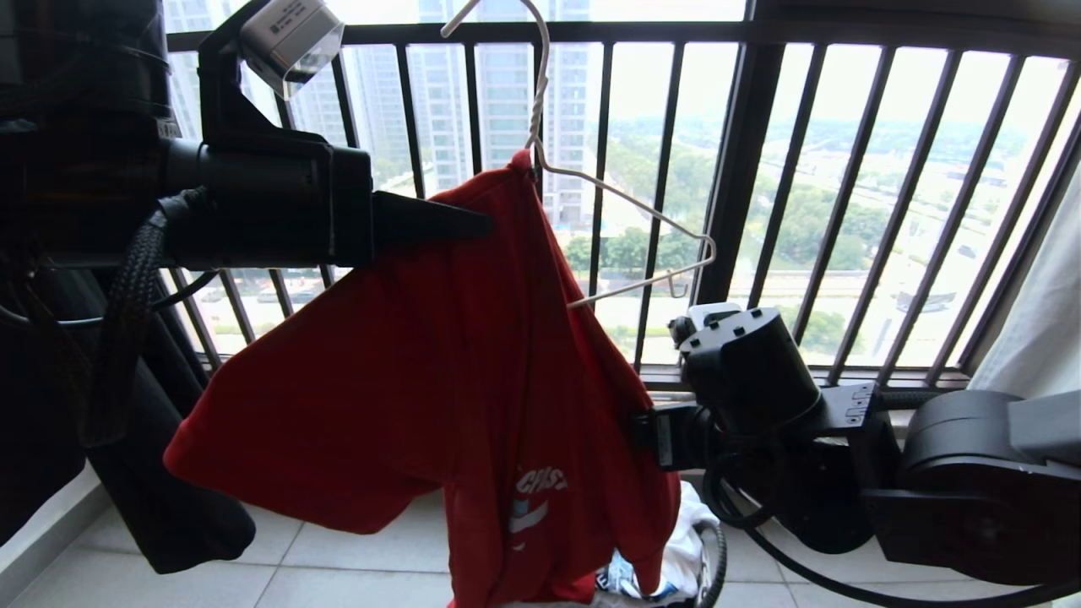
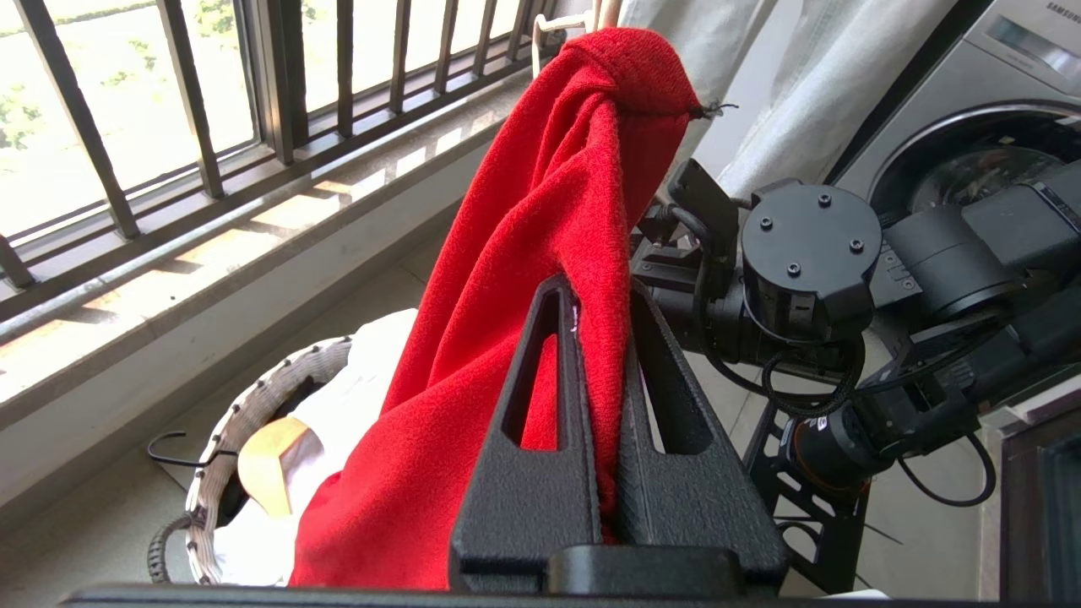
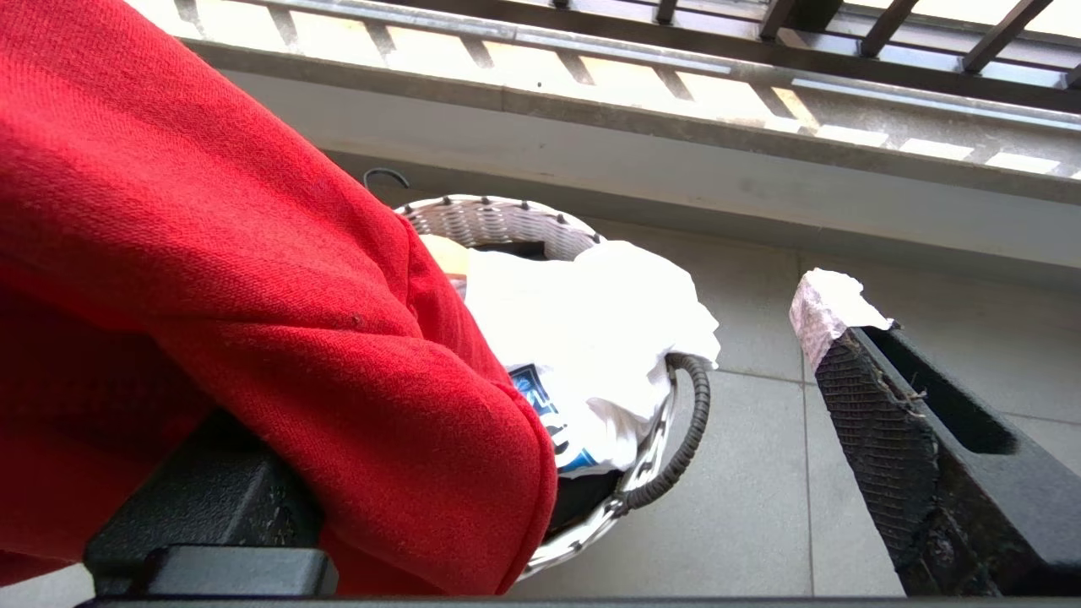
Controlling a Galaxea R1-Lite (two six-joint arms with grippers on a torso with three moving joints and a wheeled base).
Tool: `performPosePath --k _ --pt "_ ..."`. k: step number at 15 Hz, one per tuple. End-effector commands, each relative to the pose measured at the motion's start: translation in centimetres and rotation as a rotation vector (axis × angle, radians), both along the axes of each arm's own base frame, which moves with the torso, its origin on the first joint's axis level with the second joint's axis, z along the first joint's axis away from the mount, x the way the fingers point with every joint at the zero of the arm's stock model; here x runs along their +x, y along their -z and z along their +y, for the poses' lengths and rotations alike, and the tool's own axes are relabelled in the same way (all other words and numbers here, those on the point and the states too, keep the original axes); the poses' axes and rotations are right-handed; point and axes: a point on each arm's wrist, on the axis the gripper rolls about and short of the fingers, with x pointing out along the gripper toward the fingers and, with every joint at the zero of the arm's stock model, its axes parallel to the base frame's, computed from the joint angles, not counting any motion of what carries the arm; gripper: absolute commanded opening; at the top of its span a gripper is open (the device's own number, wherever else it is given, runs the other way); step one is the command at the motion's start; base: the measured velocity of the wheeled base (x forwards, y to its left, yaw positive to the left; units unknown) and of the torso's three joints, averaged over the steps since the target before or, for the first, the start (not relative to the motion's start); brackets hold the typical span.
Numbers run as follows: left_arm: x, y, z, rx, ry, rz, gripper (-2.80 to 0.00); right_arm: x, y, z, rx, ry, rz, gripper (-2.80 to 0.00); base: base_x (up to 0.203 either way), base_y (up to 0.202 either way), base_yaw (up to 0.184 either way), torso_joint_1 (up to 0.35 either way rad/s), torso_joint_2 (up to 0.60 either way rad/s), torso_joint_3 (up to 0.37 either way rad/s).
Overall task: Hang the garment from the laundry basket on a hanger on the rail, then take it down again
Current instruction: Hang the clothes on the clothes rack
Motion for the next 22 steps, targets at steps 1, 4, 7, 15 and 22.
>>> performPosePath --k 1,4,7,15,22 --pt "0.0 -0.1 0.2 -0.002 -0.004 0.0 -2.8 0.5 -1.3 -1.6 0.006 0.038 -0.034 0.0 0.0 0.0 0.0 0.0 0.0 0.0" --pt "0.0 -0.1 0.2 -0.002 -0.004 0.0 -2.8 0.2 -3.0 -3.1 -0.002 0.049 -0.078 0.0 0.0 0.0 0.0 0.0 0.0 0.0" --pt "-0.2 -0.1 0.2 -0.004 -0.001 0.002 -2.8 0.8 -3.4 -4.2 -0.012 0.072 -0.088 0.0 0.0 0.0 0.0 0.0 0.0 0.0" --pt "-0.2 -0.2 0.3 -0.007 -0.002 -0.001 -2.8 1.1 -3.5 -4.9 -0.014 0.06 -0.081 -2.8 0.0 0.0 0.0 0.0 0.0 0.0" --pt "-0.4 0.1 -0.3 -0.015 0.028 0.038 -2.8 1.7 -4.4 -7.0 0.093 -0.039 -0.055 -2.8 0.0 0.0 0.0 0.0 0.0 0.0"
